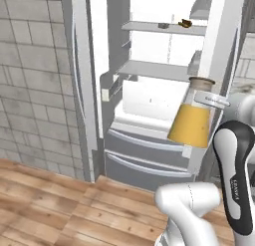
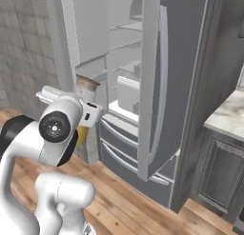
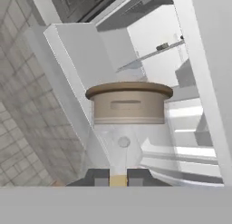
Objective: Move the tofu and hotdog bun from the second highest shelf to the top shelf to make space. Then, place the pitcher from the counter on the cleared second highest shelf.
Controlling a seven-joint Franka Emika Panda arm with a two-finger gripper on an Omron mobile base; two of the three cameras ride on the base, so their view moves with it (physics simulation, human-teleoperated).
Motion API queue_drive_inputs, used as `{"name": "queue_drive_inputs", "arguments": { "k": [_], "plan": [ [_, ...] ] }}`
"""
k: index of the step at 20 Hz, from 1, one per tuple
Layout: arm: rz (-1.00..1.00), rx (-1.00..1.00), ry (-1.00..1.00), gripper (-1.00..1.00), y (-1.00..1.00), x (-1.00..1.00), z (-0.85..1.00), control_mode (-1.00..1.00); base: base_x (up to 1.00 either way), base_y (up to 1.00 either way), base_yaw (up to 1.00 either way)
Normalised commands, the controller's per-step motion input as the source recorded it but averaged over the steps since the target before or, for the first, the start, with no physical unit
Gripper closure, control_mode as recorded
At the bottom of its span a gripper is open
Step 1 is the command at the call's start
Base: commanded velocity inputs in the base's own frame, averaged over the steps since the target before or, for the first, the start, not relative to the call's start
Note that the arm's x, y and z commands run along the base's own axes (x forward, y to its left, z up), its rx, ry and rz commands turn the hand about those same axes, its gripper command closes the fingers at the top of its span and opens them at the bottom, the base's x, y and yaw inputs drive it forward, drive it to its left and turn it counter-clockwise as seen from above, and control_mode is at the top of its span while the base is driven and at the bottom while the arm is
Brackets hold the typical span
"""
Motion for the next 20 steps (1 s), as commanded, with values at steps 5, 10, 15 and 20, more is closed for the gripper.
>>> {"name": "queue_drive_inputs", "arguments": {
  "k": [5, 10, 15, 20],
  "plan": [
    [0.00, 0.00, 0.00, 1.00, 0.00, 0.00, 0.00, 1.00, 0.41, 0.78, -0.36],
    [0.00, 0.00, 0.00, 1.00, 0.00, 0.00, 0.00, 1.00, 0.46, 0.51, -0.46],
    [0.00, 0.00, 0.00, 1.00, 0.00, 0.00, 0.00, 1.00, 0.48, 0.34, -0.45],
    [0.00, 0.00, 0.00, 1.00, 0.00, 0.00, 0.00, 1.00, 0.57, 0.07, -0.30]
  ]
}}
